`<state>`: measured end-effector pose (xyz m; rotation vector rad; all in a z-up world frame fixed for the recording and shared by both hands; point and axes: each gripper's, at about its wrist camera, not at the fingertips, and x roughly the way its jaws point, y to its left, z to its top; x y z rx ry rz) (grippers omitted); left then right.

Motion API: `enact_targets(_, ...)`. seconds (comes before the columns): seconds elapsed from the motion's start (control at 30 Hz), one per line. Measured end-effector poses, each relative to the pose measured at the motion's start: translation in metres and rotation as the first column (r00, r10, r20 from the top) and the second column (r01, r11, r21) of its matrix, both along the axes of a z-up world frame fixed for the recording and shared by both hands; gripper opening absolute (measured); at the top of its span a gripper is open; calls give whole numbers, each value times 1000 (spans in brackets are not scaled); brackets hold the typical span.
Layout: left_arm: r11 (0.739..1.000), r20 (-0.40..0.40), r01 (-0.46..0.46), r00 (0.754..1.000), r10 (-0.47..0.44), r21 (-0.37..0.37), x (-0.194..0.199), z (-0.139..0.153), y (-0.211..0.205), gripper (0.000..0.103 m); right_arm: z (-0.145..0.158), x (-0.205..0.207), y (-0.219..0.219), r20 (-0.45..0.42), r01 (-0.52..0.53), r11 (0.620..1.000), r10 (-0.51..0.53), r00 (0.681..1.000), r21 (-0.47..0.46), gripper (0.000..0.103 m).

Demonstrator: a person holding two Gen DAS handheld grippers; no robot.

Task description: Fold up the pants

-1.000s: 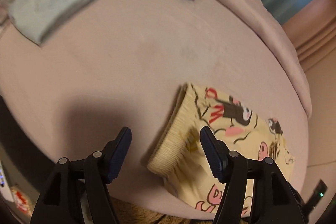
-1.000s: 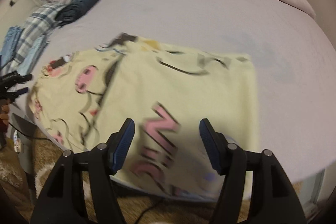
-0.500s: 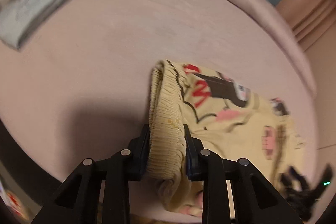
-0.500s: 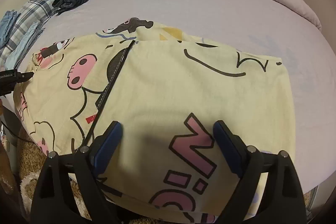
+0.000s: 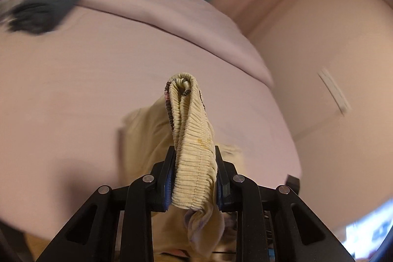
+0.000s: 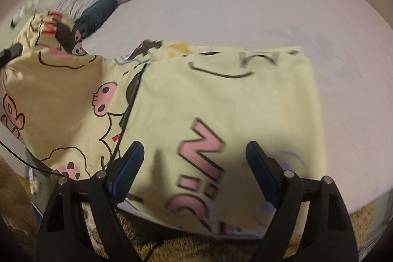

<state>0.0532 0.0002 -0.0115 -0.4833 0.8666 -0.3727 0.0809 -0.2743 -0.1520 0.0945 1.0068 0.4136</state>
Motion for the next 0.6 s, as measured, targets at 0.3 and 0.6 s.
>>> enact_targets(0.3, 966, -138, 259, 957, -254, 20, 56, -53, -141, 25, 11, -16, -82, 20, 199, 979, -200, 980, 47, 86)
enact_targets(0.6, 961, -349, 277, 899, -265, -16, 87, -125, -185, 28, -2, -26, -115, -42, 276, 958, -274, 961, 73, 86)
